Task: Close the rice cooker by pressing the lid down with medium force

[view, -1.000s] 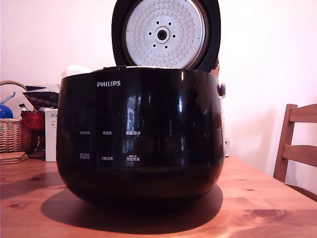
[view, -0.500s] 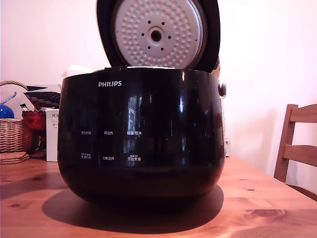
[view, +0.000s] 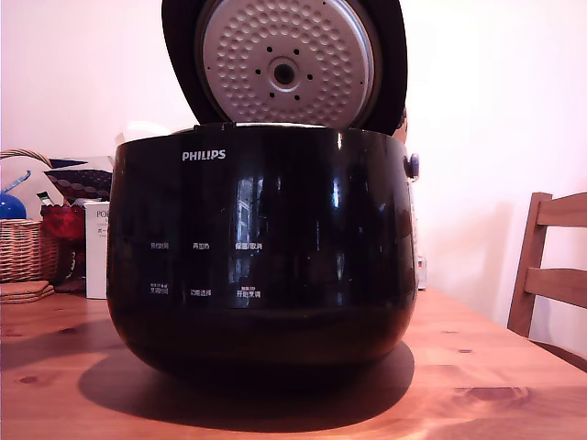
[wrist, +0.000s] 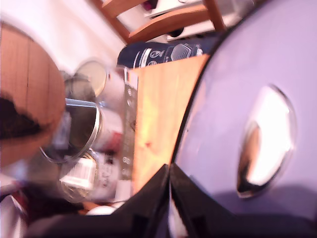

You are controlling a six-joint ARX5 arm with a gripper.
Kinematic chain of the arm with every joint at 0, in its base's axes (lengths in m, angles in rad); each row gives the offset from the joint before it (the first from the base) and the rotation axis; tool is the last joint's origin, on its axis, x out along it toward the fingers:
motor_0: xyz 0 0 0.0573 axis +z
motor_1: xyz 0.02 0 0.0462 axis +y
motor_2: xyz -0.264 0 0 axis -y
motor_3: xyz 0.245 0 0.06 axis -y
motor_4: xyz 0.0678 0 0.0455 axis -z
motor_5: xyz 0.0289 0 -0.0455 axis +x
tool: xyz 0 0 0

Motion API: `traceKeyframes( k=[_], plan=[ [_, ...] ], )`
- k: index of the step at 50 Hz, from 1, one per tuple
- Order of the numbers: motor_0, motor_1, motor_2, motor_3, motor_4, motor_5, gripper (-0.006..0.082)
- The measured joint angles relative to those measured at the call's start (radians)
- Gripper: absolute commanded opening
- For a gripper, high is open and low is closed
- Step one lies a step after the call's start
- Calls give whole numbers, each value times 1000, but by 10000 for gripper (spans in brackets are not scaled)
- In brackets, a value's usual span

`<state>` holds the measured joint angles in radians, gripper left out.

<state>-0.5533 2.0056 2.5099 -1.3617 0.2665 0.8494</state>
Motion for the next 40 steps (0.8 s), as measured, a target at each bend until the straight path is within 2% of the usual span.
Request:
traceKeyframes(
  k=[11,25,29,40],
  plan=[
    [-21,0,0,-6,-35,-108,-22],
    [-24,-15,-3,-6,-23,-170,-22],
    [-29,-36,-28,-4,-19,-224,-22],
    [-50,-75,-106,-6,-13,-262,-22]
  ],
)
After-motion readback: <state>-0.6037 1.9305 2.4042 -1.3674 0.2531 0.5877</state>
